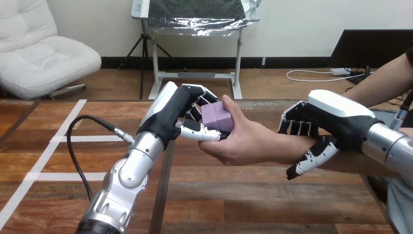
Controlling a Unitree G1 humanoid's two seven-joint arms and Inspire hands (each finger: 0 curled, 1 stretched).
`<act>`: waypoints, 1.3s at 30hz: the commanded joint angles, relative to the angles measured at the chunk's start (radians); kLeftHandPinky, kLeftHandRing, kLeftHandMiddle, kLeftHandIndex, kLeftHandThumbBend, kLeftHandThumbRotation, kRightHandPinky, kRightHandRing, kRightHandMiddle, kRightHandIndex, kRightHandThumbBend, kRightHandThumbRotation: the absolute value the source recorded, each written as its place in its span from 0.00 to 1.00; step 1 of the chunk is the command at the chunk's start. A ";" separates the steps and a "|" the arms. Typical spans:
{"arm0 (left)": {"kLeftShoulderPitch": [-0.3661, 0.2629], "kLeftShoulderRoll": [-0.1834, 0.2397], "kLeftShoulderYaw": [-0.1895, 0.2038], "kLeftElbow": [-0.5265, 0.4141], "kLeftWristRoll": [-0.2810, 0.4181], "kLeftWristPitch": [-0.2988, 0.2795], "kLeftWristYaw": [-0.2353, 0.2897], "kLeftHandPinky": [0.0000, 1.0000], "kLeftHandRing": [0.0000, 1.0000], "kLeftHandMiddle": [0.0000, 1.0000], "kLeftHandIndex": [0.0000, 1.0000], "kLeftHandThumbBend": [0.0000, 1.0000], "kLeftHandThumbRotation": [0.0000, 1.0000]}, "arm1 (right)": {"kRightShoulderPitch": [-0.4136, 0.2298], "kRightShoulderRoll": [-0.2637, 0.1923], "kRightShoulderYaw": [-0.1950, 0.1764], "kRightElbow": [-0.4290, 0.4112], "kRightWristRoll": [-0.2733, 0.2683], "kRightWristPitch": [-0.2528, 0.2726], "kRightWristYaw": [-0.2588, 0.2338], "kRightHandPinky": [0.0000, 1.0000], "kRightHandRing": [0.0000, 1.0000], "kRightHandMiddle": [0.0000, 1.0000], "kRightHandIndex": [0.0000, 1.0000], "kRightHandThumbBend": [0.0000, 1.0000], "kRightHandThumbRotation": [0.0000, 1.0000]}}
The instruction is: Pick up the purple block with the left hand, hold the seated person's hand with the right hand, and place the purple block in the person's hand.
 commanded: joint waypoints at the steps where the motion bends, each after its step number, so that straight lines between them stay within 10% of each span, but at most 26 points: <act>1: -0.055 -0.026 -0.036 0.005 0.007 -0.032 -0.016 0.28 0.34 0.41 0.47 0.63 0.00 | 0.021 0.016 -0.022 -0.011 0.018 0.004 0.010 0.36 0.41 0.46 0.51 0.87 0.09; 24: -0.028 -0.014 -0.028 -0.030 0.008 -0.002 -0.024 0.28 0.36 0.43 0.49 0.60 0.00 | 0.033 0.021 -0.032 -0.002 0.011 -0.011 0.005 0.37 0.42 0.47 0.51 0.89 0.09; 39: -0.005 -0.002 -0.012 -0.062 -0.005 0.033 -0.044 0.48 0.57 0.65 0.69 0.55 0.54 | 0.036 0.018 -0.035 0.007 0.014 -0.022 0.010 0.38 0.43 0.47 0.51 0.88 0.10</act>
